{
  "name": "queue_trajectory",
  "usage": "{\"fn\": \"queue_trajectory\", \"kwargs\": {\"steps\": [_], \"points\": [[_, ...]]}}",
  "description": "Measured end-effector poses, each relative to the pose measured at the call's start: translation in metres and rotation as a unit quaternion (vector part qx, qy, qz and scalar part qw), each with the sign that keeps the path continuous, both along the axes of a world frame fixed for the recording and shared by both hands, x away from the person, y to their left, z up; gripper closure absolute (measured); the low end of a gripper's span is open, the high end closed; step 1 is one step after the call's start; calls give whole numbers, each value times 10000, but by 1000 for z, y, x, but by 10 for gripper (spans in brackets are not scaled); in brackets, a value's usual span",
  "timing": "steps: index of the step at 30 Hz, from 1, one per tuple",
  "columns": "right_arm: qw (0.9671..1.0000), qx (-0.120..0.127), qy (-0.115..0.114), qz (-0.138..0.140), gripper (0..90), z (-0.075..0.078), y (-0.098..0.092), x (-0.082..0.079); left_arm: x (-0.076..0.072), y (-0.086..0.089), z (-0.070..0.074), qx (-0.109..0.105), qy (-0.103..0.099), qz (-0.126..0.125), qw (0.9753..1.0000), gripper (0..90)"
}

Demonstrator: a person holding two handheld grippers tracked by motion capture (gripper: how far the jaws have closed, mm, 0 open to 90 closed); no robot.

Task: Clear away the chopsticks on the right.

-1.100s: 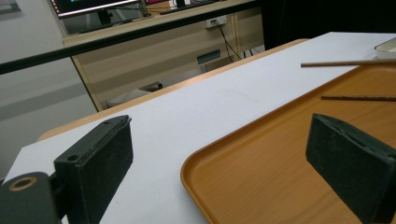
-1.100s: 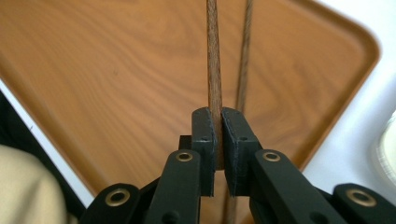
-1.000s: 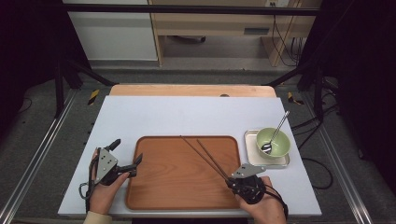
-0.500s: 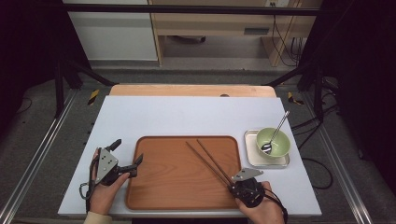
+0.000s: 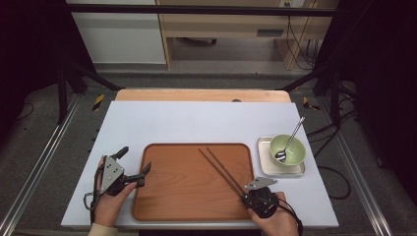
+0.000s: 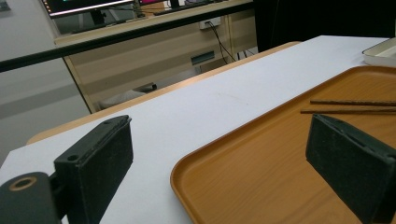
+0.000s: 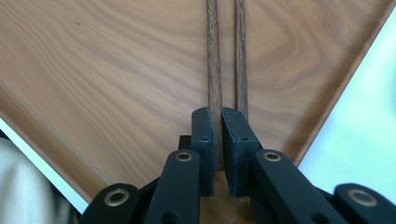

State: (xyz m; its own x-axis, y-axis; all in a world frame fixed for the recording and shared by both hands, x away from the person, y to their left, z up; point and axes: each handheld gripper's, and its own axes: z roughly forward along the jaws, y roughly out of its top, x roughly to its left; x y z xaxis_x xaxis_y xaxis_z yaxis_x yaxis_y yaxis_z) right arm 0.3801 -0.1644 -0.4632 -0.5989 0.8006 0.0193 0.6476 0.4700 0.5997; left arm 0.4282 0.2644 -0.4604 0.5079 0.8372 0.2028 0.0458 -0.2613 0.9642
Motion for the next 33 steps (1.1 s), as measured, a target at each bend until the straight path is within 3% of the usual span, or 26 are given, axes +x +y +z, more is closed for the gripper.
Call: {"fn": "queue_trajectory", "kwargs": {"steps": [6,9,16,20,23,25,29,33], "points": [[10000,26,8,4,835,0,1,-1,-1,-1,1,4,-13,-9,10000,70],[10000,79,-38,-15,774,2,2,-2,-1,-1,2,-4,-19,-15,10000,70],[9990,143,-415,84,657,4,0,0,-3,-5,5,-64,35,-94,9999,78],[9974,344,-638,29,561,8,1,5,-5,-10,8,-71,90,-182,9998,89],[9958,439,-808,26,460,8,0,12,-6,-16,11,-108,222,-294,9993,103],[9948,525,-877,-2,403,7,-1,17,-7,-21,13,-258,429,-418,9979,112],[9913,689,-1118,51,298,8,-3,21,-6,-33,18,-189,712,-538,9958,137],[9865,899,-1360,152,219,12,-3,24,-2,-44,21,-223,1062,-713,9915,169]]}}
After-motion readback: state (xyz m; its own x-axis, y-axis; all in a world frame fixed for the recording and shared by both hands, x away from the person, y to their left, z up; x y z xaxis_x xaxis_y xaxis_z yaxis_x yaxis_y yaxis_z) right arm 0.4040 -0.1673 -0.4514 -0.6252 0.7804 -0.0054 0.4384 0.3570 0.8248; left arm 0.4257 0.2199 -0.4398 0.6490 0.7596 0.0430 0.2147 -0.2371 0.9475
